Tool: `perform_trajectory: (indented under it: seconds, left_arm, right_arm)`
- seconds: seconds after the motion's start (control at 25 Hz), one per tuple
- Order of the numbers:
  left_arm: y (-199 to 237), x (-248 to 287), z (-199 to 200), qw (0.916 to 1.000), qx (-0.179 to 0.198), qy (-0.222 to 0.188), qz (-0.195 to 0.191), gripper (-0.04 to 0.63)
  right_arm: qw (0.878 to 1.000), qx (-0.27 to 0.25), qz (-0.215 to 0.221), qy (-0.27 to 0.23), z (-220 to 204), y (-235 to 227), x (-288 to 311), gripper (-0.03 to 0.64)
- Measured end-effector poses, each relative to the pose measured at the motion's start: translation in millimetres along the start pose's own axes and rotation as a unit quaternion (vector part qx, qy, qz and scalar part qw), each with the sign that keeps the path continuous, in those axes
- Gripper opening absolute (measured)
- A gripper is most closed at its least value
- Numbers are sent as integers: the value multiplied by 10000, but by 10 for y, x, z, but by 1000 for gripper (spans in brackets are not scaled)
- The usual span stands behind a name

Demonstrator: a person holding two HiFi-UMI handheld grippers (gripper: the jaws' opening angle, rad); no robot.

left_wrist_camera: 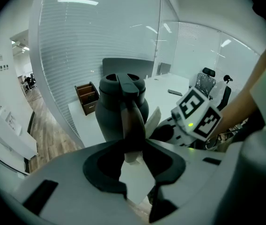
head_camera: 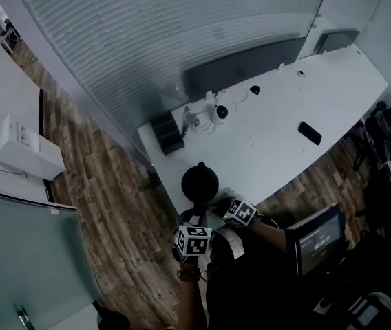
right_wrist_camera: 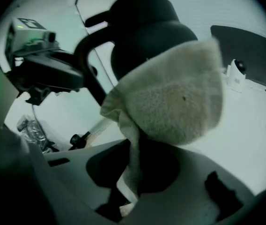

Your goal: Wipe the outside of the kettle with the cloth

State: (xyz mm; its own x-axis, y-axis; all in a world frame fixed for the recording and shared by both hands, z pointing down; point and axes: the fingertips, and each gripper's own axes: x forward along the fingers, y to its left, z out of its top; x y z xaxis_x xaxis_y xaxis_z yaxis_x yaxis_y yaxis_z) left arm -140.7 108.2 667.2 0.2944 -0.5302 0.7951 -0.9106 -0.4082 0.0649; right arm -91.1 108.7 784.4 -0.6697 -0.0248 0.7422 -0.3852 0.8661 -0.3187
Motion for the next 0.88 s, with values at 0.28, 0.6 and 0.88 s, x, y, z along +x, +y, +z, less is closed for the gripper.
perform_trajectory:
  seconds: [0.28, 0.6, 0.88]
  left_arm:
    - [60, -18, 17, 9999, 135, 66, -61, 127]
    - [21, -2, 25, 9999, 30, 121, -2, 127]
    - [28, -6, 28, 9999, 13, 144, 58, 127]
  right_arm:
    - [9696, 54, 626, -2363, 571, 414, -1471, 57]
    - [9634, -426, -82, -2646, 1238, 114, -1372, 57]
    - [9658, -10, -47, -2592, 1105, -97, -1214, 57]
